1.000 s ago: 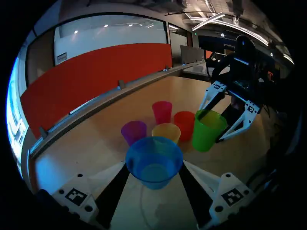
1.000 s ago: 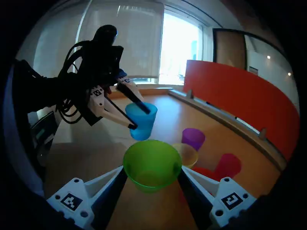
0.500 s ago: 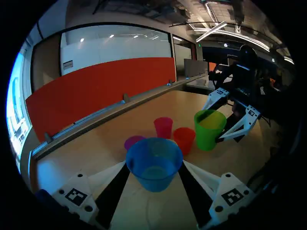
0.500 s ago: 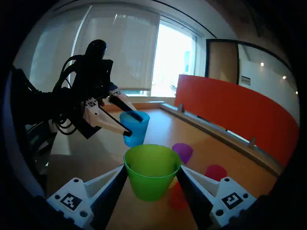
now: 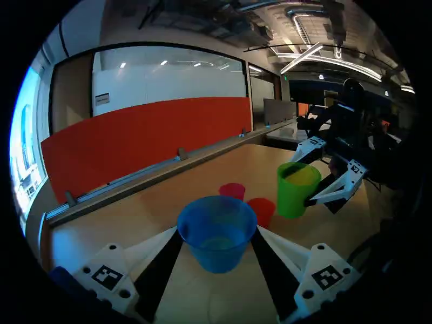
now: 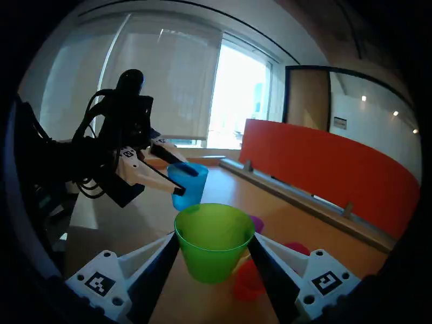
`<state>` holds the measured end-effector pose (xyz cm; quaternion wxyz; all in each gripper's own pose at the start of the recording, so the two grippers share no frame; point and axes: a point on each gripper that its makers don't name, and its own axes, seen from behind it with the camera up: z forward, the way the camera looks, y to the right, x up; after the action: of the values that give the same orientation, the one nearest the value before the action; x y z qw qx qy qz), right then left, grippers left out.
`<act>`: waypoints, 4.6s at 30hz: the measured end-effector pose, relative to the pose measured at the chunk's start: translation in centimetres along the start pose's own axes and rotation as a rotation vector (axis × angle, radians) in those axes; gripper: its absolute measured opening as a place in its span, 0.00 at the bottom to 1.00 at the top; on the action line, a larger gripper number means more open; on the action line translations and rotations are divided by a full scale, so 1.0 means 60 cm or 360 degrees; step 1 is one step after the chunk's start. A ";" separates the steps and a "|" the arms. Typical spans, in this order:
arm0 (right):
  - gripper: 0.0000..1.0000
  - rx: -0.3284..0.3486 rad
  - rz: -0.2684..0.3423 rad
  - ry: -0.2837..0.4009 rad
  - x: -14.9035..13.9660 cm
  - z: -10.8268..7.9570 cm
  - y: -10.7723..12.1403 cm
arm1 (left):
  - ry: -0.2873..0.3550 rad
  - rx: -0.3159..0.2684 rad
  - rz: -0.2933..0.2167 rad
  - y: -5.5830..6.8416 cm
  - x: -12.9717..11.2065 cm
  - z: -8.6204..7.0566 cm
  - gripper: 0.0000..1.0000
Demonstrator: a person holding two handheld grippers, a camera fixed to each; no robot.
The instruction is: Pour water
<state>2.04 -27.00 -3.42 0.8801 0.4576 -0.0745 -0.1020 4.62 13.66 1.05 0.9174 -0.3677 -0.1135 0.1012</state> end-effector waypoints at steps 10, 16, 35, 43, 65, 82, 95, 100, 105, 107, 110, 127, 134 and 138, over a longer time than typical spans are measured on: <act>0.91 -0.0016 0.0025 0.0048 0.005 -0.005 0.007 | 0.0165 0.0021 -0.0031 -0.004 0.043 -0.004 0.85; 0.91 -0.0016 0.0036 0.0070 0.009 -0.007 0.008 | 0.0299 0.0014 -0.0081 -0.005 0.080 -0.006 0.85; 0.91 -0.0049 0.0015 0.0133 0.023 -0.007 0.016 | 0.0379 0.0017 -0.0071 -0.009 0.112 -0.003 0.85; 0.90 -0.0050 -0.0015 0.0133 0.019 0.000 0.016 | 0.0373 0.0034 0.0035 -0.013 0.127 0.001 0.85; 0.90 0.0067 0.0169 0.0167 0.049 0.027 -0.005 | 0.0392 0.0107 0.0385 -0.011 0.192 0.005 0.85; 0.90 0.0131 0.0173 0.0169 0.071 0.052 -0.018 | 0.0384 0.0203 0.0699 -0.014 0.229 0.001 0.85; 0.90 0.0144 0.0176 0.0158 0.066 0.066 -0.016 | 0.0381 0.0266 0.0883 -0.021 0.256 -0.006 0.85; 0.90 0.0149 0.0175 0.0153 0.066 0.072 -0.017 | 0.0379 0.0283 0.0944 -0.020 0.262 -0.008 0.85; 0.90 0.0155 0.0179 0.0150 0.067 0.079 -0.018 | 0.0369 0.0298 0.1013 -0.017 0.265 -0.008 0.85; 0.90 0.0159 0.0180 0.0151 0.068 0.083 -0.018 | 0.0359 0.0302 0.1045 -0.015 0.263 -0.011 0.85; 0.90 0.0165 0.0179 0.0152 0.070 0.088 -0.019 | 0.0350 0.0305 0.1090 -0.012 0.261 -0.012 0.85; 0.90 0.0183 0.0162 0.0157 0.082 0.103 -0.023 | 0.0339 0.0350 0.1283 -0.005 0.270 -0.005 0.85; 0.90 0.0177 0.0148 0.0156 0.084 0.105 -0.019 | 0.0343 0.0371 0.1352 -0.002 0.278 -0.004 0.85; 0.90 0.0174 0.0143 0.0155 0.084 0.105 -0.016 | 0.0351 0.0382 0.1363 -0.004 0.284 -0.005 0.85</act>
<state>5.38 -33.75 -0.44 0.8601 0.5056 -0.0575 -0.0357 20.95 17.89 3.29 0.8356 -0.2811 0.1596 0.4441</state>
